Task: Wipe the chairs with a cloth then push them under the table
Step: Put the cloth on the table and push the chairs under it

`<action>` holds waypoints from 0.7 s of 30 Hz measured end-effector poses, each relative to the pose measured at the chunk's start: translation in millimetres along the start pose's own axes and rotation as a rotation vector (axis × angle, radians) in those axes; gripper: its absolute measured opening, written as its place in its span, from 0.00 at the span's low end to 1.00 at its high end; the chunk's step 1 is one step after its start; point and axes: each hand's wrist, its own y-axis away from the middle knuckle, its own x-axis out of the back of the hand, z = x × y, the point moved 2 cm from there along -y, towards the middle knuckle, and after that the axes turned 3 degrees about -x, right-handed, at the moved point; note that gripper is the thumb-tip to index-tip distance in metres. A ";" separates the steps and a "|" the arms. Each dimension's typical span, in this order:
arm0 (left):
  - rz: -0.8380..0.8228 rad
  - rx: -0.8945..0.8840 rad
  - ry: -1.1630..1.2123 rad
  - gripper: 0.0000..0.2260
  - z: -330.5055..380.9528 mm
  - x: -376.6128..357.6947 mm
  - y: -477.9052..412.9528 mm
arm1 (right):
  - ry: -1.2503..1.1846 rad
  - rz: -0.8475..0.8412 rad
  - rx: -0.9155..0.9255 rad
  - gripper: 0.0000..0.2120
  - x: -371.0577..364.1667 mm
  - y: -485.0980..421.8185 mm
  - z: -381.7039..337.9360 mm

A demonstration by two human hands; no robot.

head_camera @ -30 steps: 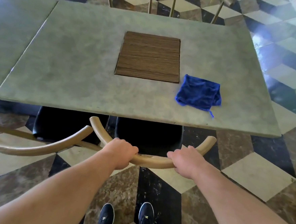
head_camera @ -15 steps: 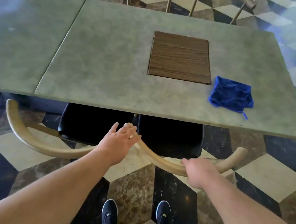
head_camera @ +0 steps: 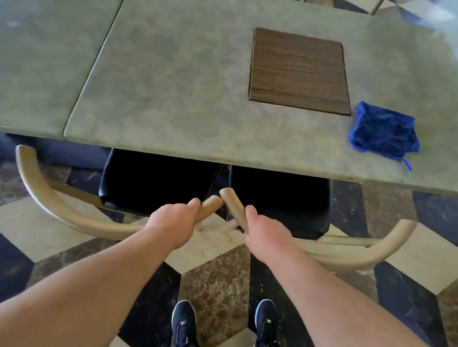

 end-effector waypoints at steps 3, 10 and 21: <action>0.009 0.002 0.011 0.18 -0.7 0.3 0.6 | 0.035 -0.002 0.000 0.24 -4.8 7.9 7.5; 0.042 0.014 0.005 0.19 -0.3 -4.1 1.3 | 0.034 0.014 0.015 0.23 -9.7 18.1 18.5; 0.027 -0.131 -0.146 0.37 31.5 47.9 8.6 | 0.042 0.088 0.086 0.41 31.2 40.8 31.2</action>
